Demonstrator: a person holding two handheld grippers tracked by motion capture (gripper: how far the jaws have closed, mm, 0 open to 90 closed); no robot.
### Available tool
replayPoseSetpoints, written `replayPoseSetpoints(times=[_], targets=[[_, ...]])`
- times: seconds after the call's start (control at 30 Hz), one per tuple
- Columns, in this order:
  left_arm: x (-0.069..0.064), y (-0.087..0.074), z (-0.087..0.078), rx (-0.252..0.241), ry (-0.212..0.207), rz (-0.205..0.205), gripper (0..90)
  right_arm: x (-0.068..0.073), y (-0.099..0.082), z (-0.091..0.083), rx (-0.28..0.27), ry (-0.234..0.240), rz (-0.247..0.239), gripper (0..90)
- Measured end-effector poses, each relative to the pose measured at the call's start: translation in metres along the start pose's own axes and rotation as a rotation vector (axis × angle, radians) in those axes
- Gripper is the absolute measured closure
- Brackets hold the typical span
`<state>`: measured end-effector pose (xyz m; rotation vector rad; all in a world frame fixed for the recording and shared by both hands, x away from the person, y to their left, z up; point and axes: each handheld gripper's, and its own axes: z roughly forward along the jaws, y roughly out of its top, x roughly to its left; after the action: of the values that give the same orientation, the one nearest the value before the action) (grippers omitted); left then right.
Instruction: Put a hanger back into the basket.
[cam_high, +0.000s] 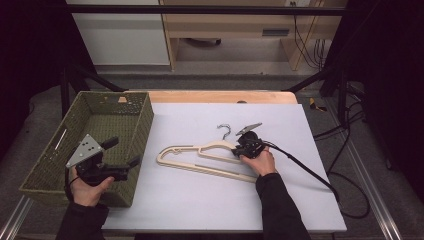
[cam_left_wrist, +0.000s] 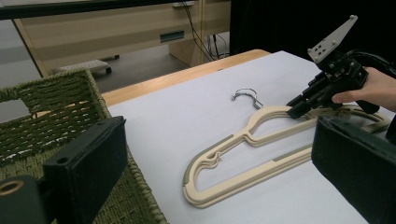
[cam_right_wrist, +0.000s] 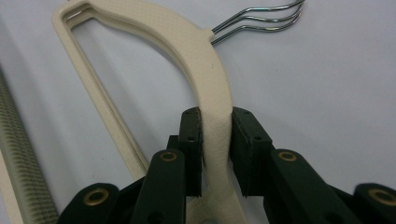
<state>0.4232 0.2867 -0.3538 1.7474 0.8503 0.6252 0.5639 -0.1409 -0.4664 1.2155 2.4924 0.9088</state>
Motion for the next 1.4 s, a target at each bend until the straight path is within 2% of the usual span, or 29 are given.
replayPoseSetpoints(times=[0.07, 0.2, 0.27, 0.3, 0.33, 0.37, 0.53, 0.57, 0.73, 0.77, 0.8, 0.83, 0.87, 0.9, 0.93, 0.97, 1.0, 1.03, 1.07, 1.1, 1.13, 1.2, 1.23, 1.3, 1.33, 1.4], targets=[[0.000, 0.000, 0.000, 0.000, 0.001, 0.000, 3.7, 0.000, 0.000, -0.002, 0.004, -0.013, -0.014, 74.8], [-0.001, 0.000, 0.001, 0.005, 0.002, 0.003, 3.7, -0.001, 0.000, -0.005, -0.026, -0.004, -0.035, 74.8], [-0.002, 0.000, 0.001, 0.005, 0.001, 0.004, 3.7, 0.000, 0.000, -0.007, -0.036, -0.008, -0.026, 74.9], [-0.004, 0.000, 0.002, 0.004, -0.001, 0.002, 3.8, -0.001, 0.000, -0.008, -0.043, -0.014, -0.050, 75.0], [-0.004, 0.000, 0.002, 0.004, -0.001, 0.002, 3.9, 0.001, 0.000, -0.010, -0.044, -0.022, -0.038, 75.1], [-0.006, 0.001, 0.003, 0.004, -0.007, 0.010, 4.0, 0.000, 0.000, -0.012, -0.048, -0.023, -0.060, 75.2], [-0.017, 0.008, 0.009, 0.013, -0.031, 0.025, 4.6, 0.001, -0.001, -0.018, -0.059, -0.036, -0.099, 75.8], [-0.025, 0.013, 0.015, 0.026, -0.043, 0.041, 5.0, 0.003, -0.002, -0.021, -0.070, -0.038, -0.109, 75.9], [-0.050, 0.024, 0.047, 0.094, -0.080, 0.092, 5.8, 0.007, -0.003, -0.028, -0.105, -0.039, -0.130, 76.2], [-0.054, 0.026, 0.056, 0.108, -0.089, 0.100, 5.8, 0.008, -0.003, -0.030, -0.100, -0.043, -0.132, 76.2], [-0.054, 0.026, 0.056, 0.108, -0.089, 0.100, 6.2, 0.008, -0.004, -0.031, -0.105, -0.040, -0.137, 76.2], [-0.061, 0.029, 0.075, 0.138, -0.107, 0.098, 7.1, 0.009, -0.004, -0.033, -0.107, -0.047, -0.134, 76.3], [-0.061, 0.029, 0.075, 0.138, -0.107, 0.098, 7.6, 0.009, -0.004, -0.034, -0.114, -0.044, -0.148, 76.4], [-0.068, 0.032, 0.094, 0.167, -0.120, 0.110, 7.9, 0.010, -0.004, -0.036, -0.119, -0.047, -0.147, 76.4], [-0.068, 0.032, 0.094, 0.167, -0.120, 0.110, 8.2, 0.010, -0.004, -0.036, -0.119, -0.047, -0.147, 76.4], [-0.073, 0.034, 0.112, 0.191, -0.137, 0.115, 9.3, 0.012, -0.005, -0.040, -0.128, -0.046, -0.158, 76.6], [-0.073, 0.034, 0.112, 0.191, -0.137, 0.115, 11.1, 0.013, -0.006, -0.042, -0.130, -0.045, -0.151, 76.7], [-0.075, 0.034, 0.128, 0.201, -0.143, 0.121, 13.2, 0.013, -0.006, -0.043, -0.139, -0.042, -0.157, 76.8], [-0.075, 0.034, 0.128, 0.201, -0.143, 0.121, 15.5, 0.014, -0.006, -0.045, -0.139, -0.042, -0.168, 76.9], [-0.076, 0.034, 0.144, 0.222, -0.136, 0.123, 17.0, 0.015, -0.007, -0.047, -0.145, -0.039, -0.168, 77.0], [-0.076, 0.034, 0.144, 0.222, -0.136, 0.123, 18.3, 0.016, -0.007, -0.048, -0.150, -0.038, -0.170, 77.1], [-0.075, 0.033, 0.160, 0.245, -0.129, 0.118, 19.7, 0.016, -0.008, -0.049, -0.156, -0.038, -0.174, 77.3], [-0.074, 0.031, 0.175, 0.276, -0.133, 0.132, 22.3, 0.017, -0.009, -0.051, -0.162, -0.034, -0.180, 77.4], [-0.074, 0.028, 0.188, 0.295, -0.128, 0.151, 24.8, 0.019, -0.010, -0.053, -0.167, -0.027, -0.183, 77.5], [-0.074, 0.028, 0.188, 0.295, -0.128, 0.151, 26.6, 0.019, -0.010, -0.053, -0.167, -0.027, -0.183, 77.5], [-0.073, 0.021, 0.206, 0.320, -0.132, 0.164, 29.3, 0.021, -0.011, -0.054, -0.165, -0.024, -0.197, 77.7]])
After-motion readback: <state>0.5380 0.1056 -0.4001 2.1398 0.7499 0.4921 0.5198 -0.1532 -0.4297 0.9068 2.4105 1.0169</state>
